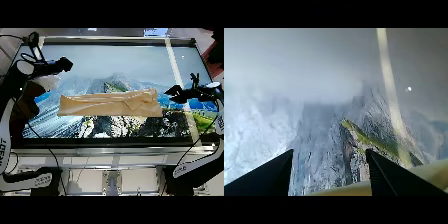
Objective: Fold the shirts.
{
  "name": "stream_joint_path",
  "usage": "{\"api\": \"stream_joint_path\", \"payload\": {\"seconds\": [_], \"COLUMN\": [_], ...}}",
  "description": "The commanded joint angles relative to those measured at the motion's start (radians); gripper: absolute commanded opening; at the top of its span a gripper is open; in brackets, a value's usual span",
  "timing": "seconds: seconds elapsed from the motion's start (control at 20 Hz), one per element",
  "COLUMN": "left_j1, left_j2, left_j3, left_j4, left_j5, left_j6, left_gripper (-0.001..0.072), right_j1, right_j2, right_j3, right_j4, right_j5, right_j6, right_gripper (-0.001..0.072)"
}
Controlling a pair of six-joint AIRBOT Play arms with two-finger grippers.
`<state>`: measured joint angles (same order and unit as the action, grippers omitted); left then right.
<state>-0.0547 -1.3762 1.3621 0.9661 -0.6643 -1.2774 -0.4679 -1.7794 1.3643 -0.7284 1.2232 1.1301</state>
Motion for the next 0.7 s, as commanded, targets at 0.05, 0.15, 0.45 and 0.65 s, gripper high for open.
{"api": "stream_joint_path", "payload": {"seconds": [0.05,0.15,0.45,0.65], "left_j1": [-0.141,-0.193,-0.288,-0.309], "left_j2": [-0.007,-0.023,-0.128,-0.179], "left_j3": [0.001,0.001,0.001,0.001], "left_j4": [-0.048,-0.047,-0.047,-0.052], "left_j5": [0.131,0.163,0.152,0.097], "left_j6": [0.302,0.349,0.373,0.367], "left_gripper": [0.0526,0.0525,0.0525,0.0431], "right_j1": [-0.01,-0.005,0.089,0.154], "right_j2": [-0.119,-0.144,-0.165,-0.166], "right_j3": [0.0,0.0,0.0,0.0], "right_j4": [0.194,0.193,0.164,0.159], "right_j5": [0.01,0.01,-0.028,0.028], "right_j6": [-0.089,-0.096,-0.109,-0.109], "right_gripper": [0.062,0.0618,0.0615,0.0615]}}
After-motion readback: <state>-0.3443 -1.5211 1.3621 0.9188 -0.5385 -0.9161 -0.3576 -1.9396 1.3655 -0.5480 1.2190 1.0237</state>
